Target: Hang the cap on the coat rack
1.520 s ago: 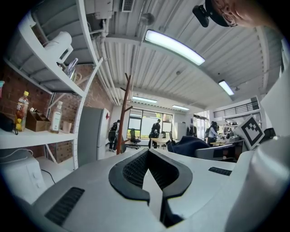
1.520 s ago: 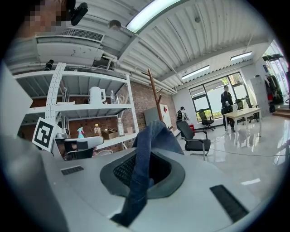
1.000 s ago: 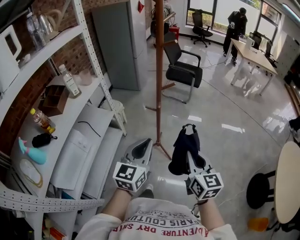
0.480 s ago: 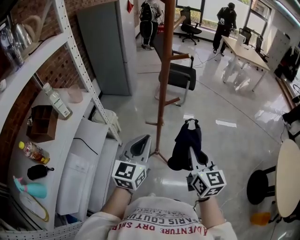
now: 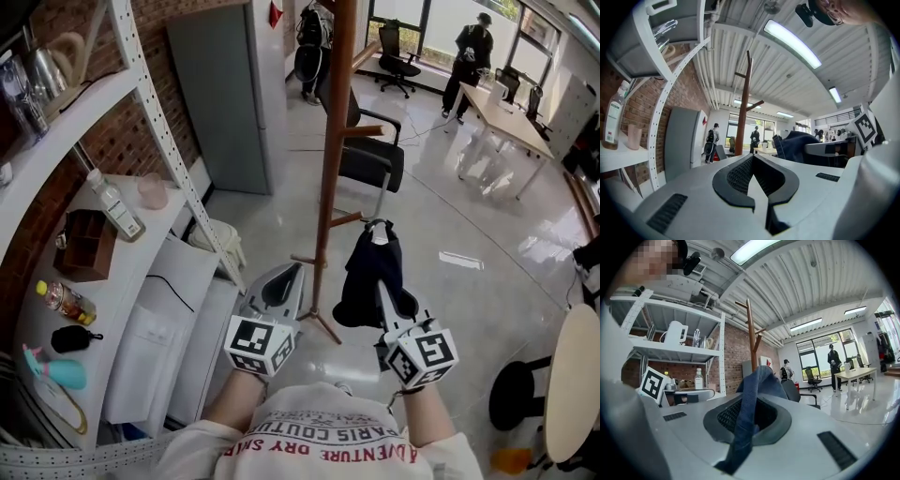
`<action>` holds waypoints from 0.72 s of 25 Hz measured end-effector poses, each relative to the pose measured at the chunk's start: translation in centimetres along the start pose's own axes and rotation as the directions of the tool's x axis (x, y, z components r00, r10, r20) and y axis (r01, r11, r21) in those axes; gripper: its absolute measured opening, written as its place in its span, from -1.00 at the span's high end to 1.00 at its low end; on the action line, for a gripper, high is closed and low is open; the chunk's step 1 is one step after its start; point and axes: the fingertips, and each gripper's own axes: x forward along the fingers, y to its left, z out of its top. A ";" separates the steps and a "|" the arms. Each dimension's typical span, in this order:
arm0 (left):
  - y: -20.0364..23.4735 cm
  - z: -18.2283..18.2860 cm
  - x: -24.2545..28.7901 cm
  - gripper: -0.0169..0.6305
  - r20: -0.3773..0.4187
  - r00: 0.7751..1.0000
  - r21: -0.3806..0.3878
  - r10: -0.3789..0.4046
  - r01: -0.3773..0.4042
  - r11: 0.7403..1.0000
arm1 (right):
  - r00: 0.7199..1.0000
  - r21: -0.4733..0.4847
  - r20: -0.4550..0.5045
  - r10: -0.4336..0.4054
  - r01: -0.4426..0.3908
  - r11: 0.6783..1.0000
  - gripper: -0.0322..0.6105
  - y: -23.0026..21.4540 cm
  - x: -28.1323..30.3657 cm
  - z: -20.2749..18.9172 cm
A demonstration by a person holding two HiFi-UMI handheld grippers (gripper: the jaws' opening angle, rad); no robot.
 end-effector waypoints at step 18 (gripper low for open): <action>-1.2 0.6 3.7 0.93 -0.011 0.994 0.005 0.109 -0.109 0.994 | 0.957 -0.226 0.205 0.205 -0.158 0.961 0.83 -2.5 3.1 14.0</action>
